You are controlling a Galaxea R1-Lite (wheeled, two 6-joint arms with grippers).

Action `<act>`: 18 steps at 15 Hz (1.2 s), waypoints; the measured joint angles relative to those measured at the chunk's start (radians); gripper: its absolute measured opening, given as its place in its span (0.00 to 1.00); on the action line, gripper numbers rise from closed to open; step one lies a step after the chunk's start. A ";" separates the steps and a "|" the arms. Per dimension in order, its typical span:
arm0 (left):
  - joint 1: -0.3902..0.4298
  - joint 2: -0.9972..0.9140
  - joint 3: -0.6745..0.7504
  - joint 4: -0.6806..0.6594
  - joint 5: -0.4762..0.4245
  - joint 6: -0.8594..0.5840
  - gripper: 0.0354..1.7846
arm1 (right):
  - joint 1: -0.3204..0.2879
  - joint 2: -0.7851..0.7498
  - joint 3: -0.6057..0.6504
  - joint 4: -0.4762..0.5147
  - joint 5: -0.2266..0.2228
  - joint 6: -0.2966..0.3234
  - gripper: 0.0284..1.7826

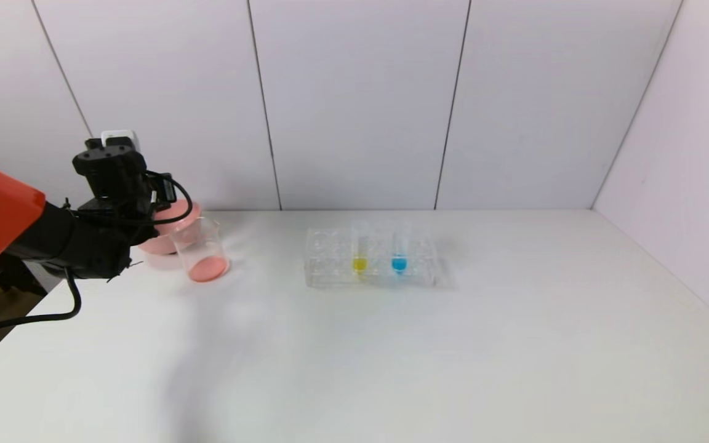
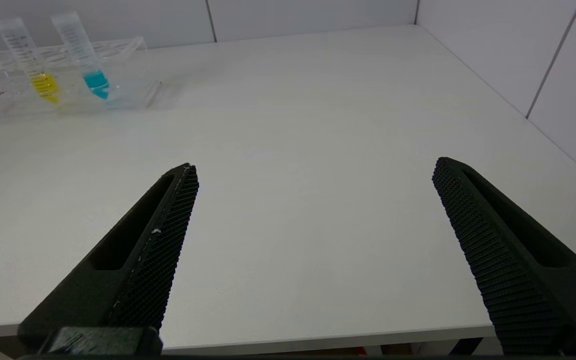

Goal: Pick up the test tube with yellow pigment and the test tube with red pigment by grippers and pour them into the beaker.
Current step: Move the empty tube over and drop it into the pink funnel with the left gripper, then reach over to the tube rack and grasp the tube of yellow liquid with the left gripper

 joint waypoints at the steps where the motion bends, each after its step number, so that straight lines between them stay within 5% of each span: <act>1: 0.001 0.018 -0.011 0.012 -0.005 0.000 0.22 | 0.000 0.000 0.000 0.000 0.000 0.000 0.96; 8: 0.007 0.069 -0.038 0.012 -0.007 -0.001 0.28 | 0.000 0.000 0.000 0.000 0.000 0.000 0.96; 14: 0.007 0.054 -0.029 0.011 -0.005 -0.001 0.76 | 0.000 0.000 0.000 0.000 0.000 0.000 0.96; 18: 0.007 0.001 -0.013 0.023 -0.018 -0.018 0.97 | 0.000 0.000 0.000 0.000 0.000 0.000 0.96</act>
